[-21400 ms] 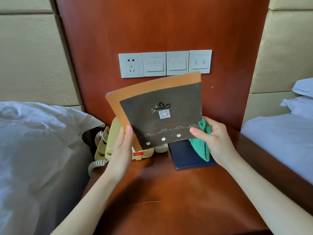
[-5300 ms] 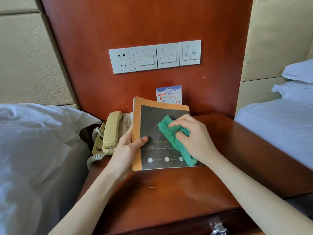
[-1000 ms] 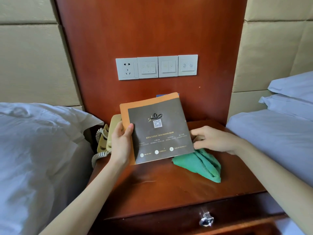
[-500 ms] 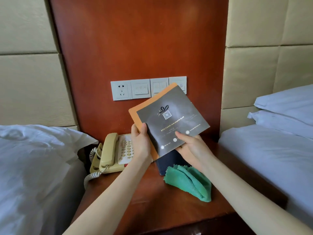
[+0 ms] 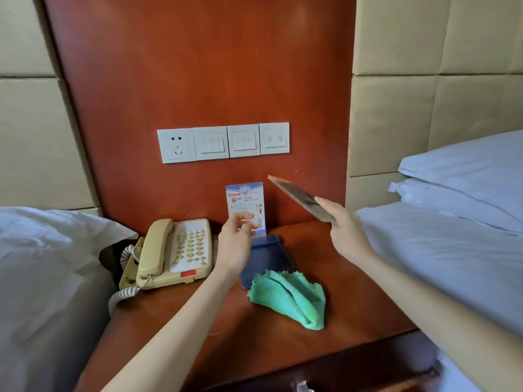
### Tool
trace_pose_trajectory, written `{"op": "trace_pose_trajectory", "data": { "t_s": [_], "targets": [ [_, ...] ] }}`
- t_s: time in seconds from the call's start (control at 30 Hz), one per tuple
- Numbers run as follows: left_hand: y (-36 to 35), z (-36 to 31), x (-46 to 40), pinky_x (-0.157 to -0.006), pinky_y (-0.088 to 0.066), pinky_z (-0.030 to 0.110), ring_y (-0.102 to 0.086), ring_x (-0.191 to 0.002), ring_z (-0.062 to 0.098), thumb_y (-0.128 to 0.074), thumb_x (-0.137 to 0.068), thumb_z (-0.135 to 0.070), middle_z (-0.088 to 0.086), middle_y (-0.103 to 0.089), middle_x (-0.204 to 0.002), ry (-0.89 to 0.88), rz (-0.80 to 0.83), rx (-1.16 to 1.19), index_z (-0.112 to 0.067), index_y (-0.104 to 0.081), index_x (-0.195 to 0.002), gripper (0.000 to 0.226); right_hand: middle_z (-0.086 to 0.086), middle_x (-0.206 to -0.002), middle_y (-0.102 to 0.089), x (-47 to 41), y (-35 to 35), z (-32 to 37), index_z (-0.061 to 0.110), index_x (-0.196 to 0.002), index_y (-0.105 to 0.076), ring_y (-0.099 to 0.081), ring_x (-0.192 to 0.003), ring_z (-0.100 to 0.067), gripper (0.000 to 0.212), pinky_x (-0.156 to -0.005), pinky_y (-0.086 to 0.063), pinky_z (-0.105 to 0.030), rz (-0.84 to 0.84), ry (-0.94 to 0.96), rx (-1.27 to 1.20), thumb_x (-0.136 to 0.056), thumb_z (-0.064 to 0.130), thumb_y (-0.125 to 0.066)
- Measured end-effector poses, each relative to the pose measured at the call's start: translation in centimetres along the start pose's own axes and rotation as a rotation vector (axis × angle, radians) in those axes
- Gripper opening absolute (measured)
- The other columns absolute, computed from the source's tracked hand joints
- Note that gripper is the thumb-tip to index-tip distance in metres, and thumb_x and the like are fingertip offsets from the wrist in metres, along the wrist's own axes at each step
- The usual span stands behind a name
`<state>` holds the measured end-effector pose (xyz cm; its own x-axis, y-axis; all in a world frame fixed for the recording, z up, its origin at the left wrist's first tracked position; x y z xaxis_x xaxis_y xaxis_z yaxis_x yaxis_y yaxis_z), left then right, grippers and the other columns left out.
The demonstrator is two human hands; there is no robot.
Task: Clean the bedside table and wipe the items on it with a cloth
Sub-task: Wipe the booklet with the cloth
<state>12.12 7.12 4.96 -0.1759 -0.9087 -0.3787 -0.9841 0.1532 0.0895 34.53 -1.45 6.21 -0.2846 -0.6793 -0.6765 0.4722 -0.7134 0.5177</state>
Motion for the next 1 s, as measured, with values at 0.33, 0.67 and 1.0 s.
{"op": "trace_pose_trajectory", "data": {
  "t_s": [0.33, 0.67, 1.0],
  "targets": [
    [0.4, 2.3, 1.1, -0.07, -0.043, 0.017, -0.061, -0.084, 0.011, -0.039, -0.099, -0.004, -0.002, -0.064, -0.093, -0.056, 0.008, -0.117, -0.009, -0.059, -0.101, 0.021, 0.003, -0.157, -0.024, 1.4, -6.6, -5.8, 0.029, -0.148, -0.026, -0.02, -0.143, -0.022, 0.066, -0.111, -0.02, -0.053, 0.482, -0.085, 0.672, -0.092, -0.004, -0.035],
    [0.6, 4.5, 0.6, -0.076, -0.045, 0.021, -0.062, -0.087, 0.011, -0.04, -0.099, -0.004, -0.005, -0.064, -0.089, -0.06, 0.054, -0.156, -0.016, -0.06, -0.099, 0.023, 0.003, -0.16, -0.004, -0.6, -8.9, -7.3, 0.028, -0.152, -0.013, 0.001, -0.147, -0.023, 0.065, -0.116, -0.003, -0.056, 0.743, -0.221, 0.545, -0.094, -0.002, -0.021],
    [1.2, 4.2, 0.3, -0.071, -0.042, 0.016, -0.061, -0.089, 0.014, -0.04, -0.099, -0.003, -0.005, -0.063, -0.09, -0.053, 0.046, -0.161, -0.015, -0.059, -0.1, 0.023, 0.01, -0.158, -0.013, -1.5, -7.5, -6.7, 0.039, -0.15, -0.015, -0.038, -0.126, -0.018, 0.083, -0.073, -0.037, -0.02, 1.047, -0.337, 0.519, -0.081, 0.001, -0.042]
  ]
}}
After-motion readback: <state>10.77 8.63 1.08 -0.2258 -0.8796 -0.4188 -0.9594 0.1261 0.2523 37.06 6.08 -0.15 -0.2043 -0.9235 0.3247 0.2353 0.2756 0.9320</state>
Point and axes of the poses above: each hand's wrist, its own x-axis away from the middle knuckle, its own y-axis out of the back of the hand, z = x × y, the point moved 6 cm from there along -x, towards the middle knuckle
